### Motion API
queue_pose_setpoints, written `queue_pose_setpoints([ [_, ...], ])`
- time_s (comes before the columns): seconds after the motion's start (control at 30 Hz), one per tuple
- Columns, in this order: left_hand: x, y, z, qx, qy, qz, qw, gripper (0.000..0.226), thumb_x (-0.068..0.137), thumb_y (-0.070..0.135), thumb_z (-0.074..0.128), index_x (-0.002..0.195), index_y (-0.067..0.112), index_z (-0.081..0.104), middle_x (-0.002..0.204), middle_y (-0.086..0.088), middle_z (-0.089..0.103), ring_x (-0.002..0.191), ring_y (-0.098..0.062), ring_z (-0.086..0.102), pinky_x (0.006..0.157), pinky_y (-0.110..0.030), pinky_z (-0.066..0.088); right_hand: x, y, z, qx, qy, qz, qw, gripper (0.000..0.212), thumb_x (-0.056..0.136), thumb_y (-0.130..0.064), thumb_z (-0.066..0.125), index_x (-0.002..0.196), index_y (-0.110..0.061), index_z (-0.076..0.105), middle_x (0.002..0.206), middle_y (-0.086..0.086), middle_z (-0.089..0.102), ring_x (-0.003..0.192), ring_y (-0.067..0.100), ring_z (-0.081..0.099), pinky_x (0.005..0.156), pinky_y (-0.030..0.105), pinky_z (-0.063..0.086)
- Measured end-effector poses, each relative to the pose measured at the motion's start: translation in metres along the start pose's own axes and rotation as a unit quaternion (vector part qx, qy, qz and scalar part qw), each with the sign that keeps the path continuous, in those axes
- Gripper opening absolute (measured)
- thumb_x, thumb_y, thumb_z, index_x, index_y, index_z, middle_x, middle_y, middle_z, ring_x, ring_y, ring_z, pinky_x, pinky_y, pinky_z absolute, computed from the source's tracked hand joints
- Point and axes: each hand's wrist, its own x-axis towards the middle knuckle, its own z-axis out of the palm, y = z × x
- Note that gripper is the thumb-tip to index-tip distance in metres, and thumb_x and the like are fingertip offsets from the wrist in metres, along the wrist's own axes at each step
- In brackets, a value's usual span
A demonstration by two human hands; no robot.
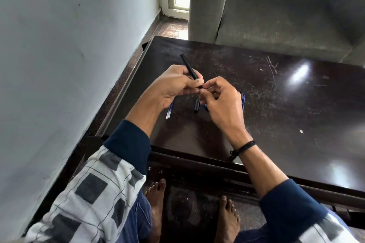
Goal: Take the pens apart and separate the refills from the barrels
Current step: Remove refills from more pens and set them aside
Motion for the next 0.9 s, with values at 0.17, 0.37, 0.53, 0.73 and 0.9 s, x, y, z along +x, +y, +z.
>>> queue_pose_setpoints([
  [0.17, 0.001, 0.002, -0.003, -0.038, 0.035, 0.020, 0.998, 0.015, 0.090, -0.009, 0.065, 0.104, -0.006, 0.065, 0.085, -0.018, 0.069, 0.076, -0.018, 0.071, 0.075, -0.024, 0.062, 0.001, -0.001, -0.002, -0.009, 0.002, 0.019, 1.000, 0.016, 0.089, -0.032, 0.077, 0.099, -0.028, 0.066, 0.080, -0.006, 0.072, 0.076, 0.013, 0.071, 0.072, 0.041, 0.060],
  [0.37, 0.002, 0.003, -0.005, -0.063, 0.052, 0.021, 0.996, 0.014, 0.090, -0.010, 0.063, 0.102, -0.004, 0.064, 0.083, -0.016, 0.069, 0.071, -0.014, 0.071, 0.073, -0.022, 0.062, 0.003, 0.000, -0.004, 0.004, -0.007, 0.040, 0.999, 0.017, 0.090, -0.016, 0.075, 0.091, -0.031, 0.066, 0.081, -0.006, 0.074, 0.075, 0.015, 0.073, 0.076, 0.044, 0.061],
  [0.53, 0.000, 0.001, 0.001, -0.034, -0.005, 0.005, 0.999, 0.013, 0.089, -0.010, 0.064, 0.100, -0.001, 0.066, 0.088, -0.014, 0.068, 0.079, -0.018, 0.070, 0.076, -0.023, 0.061, 0.001, -0.002, -0.005, 0.024, -0.006, 0.035, 0.999, 0.016, 0.090, -0.018, 0.077, 0.092, -0.029, 0.066, 0.081, -0.006, 0.075, 0.076, 0.011, 0.074, 0.075, 0.044, 0.061],
  [0.73, 0.002, 0.003, -0.006, -0.068, 0.031, 0.022, 0.997, 0.012, 0.090, -0.012, 0.062, 0.100, -0.004, 0.064, 0.085, -0.019, 0.070, 0.074, -0.018, 0.073, 0.072, -0.022, 0.061, 0.003, -0.005, -0.009, -0.014, 0.022, 0.051, 0.998, 0.016, 0.085, -0.034, 0.081, 0.092, -0.028, 0.067, 0.081, -0.011, 0.073, 0.075, 0.005, 0.069, 0.074, 0.035, 0.058],
  [0.9, 0.004, 0.001, -0.009, -0.076, 0.044, 0.011, 0.996, 0.009, 0.090, -0.009, 0.064, 0.097, -0.002, 0.066, 0.086, -0.017, 0.071, 0.077, -0.017, 0.074, 0.072, -0.022, 0.061, 0.005, -0.003, -0.009, -0.020, 0.019, 0.051, 0.998, 0.008, 0.087, -0.019, 0.078, 0.085, -0.024, 0.073, 0.076, -0.010, 0.072, 0.074, 0.005, 0.069, 0.073, 0.029, 0.059],
])
